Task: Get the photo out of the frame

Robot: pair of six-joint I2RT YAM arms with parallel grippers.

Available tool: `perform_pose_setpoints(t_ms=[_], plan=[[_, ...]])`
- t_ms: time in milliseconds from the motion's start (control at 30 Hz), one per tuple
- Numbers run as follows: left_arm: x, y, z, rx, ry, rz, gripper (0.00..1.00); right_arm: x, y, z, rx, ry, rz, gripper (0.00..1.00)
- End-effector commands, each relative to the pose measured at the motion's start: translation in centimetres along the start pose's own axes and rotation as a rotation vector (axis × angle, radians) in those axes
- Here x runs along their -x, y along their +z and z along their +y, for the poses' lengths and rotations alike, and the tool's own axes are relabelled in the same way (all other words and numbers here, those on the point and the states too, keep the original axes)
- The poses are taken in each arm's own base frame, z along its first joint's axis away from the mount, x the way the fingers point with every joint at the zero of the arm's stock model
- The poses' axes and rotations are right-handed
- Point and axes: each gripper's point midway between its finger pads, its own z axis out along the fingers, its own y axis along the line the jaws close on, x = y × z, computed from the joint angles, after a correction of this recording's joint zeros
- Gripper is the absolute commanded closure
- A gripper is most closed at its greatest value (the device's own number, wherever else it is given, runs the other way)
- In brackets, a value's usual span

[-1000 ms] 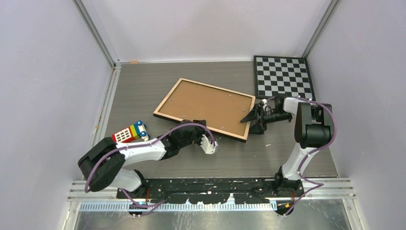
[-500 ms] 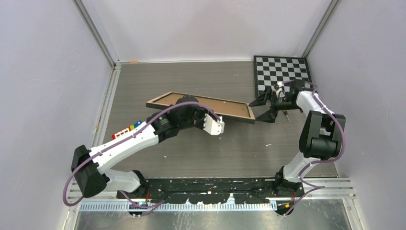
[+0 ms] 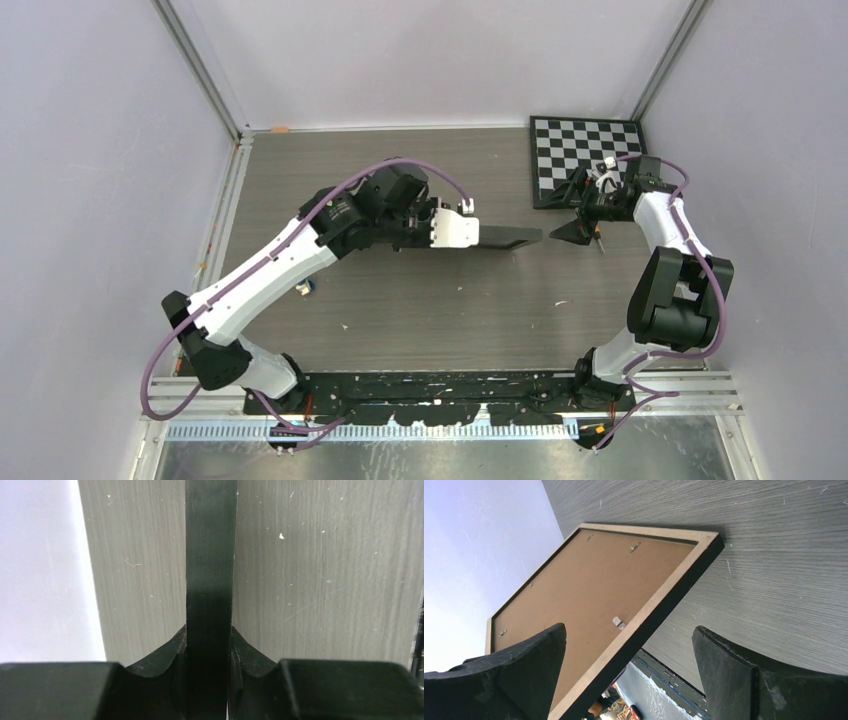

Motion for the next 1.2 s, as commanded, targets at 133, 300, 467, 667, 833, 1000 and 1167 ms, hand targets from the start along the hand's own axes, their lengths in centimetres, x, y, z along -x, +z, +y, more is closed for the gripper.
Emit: perform_pose_setpoints(t_ms=[133, 300, 467, 667, 833, 1000, 1167], plan=[[5.0, -3.7, 2.3, 0.027, -0.261, -0.164, 1.0, 0.0, -0.6, 0.7, 0.0, -0.067, -0.009, 0.0], [7.4, -4.3, 2.8, -0.02, -0.424, -0.225, 1.0, -1.2, -0.4, -0.1, -0.005, -0.052, 0.039, 0.0], [7.9, -3.8, 3.4, -0.056, -0.623, -0.24, 1.0, -2.4, -0.2, -1.0, -0.017, -0.04, 0.085, 0.0], [3.8, -1.6, 7.4, -0.017, -0.899, -0.222, 1.0, -2.8, -0.1, -1.5, -0.026, -0.035, 0.102, 0.0], [-2.3, 0.5, 11.4, 0.083, -1.105, -0.21, 1.0, -2.9, -0.2, -1.7, -0.038, -0.037, 0.112, 0.0], [-10.2, 2.9, 13.4, 0.111, -1.36, -0.202, 1.0, -3.0, -0.3, -1.7, -0.043, -0.037, 0.118, 0.0], [-17.0, 3.9, 13.5, 0.176, -1.557, -0.248, 1.0, -3.7, -0.3, -2.2, -0.053, -0.021, 0.138, 0.0]])
